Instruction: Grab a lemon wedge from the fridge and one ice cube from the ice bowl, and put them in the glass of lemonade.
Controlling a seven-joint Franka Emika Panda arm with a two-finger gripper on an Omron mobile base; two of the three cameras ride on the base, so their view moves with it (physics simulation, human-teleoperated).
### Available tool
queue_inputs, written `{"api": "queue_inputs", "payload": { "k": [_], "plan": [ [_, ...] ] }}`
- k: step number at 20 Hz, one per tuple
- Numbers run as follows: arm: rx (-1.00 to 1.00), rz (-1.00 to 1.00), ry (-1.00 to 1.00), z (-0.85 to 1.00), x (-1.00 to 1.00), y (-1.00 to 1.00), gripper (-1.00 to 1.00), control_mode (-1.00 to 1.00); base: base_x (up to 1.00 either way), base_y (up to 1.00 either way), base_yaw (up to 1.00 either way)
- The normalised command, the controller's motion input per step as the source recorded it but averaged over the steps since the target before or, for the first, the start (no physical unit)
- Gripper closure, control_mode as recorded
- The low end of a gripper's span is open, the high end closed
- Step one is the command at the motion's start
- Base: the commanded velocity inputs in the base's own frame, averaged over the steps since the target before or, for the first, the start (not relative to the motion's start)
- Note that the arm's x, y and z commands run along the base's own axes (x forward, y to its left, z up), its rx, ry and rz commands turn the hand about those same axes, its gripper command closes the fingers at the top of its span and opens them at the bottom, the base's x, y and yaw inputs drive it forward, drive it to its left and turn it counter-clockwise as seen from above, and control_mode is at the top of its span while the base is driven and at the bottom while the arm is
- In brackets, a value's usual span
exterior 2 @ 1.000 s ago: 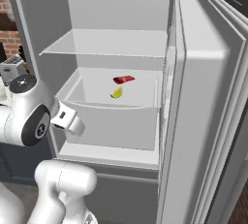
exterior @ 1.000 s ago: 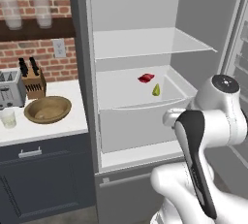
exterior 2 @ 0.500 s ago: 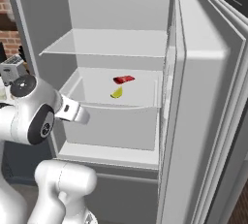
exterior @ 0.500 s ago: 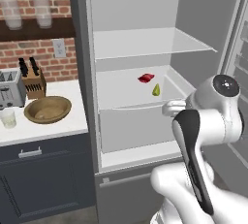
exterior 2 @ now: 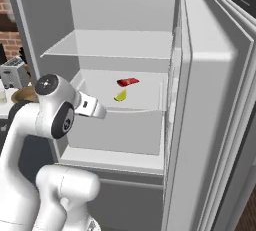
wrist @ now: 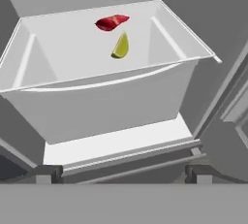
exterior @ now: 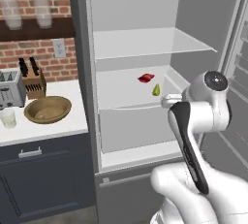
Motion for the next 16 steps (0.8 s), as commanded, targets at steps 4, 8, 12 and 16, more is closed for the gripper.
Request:
{"api": "queue_inputs", "payload": {
  "k": [4, 8, 12, 16],
  "plan": [
    [0.0, 0.0, 0.0, 0.0, 0.77, 0.0, -1.0, -1.0, 0.0, 0.0, 0.0],
    [0.0, 0.0, 0.0, -0.11, 0.66, 0.0, -1.0, -1.0, 0.0, 0.0, 0.0],
    [-0.01, 0.0, -0.06, -0.39, 0.48, 0.0, -1.0, -1.0, 0.0, 0.0, 0.0],
    [-0.04, 0.0, -0.15, -0.46, 0.37, 0.0, -1.0, -1.0, 0.0, 0.0, 0.0]
  ]
}}
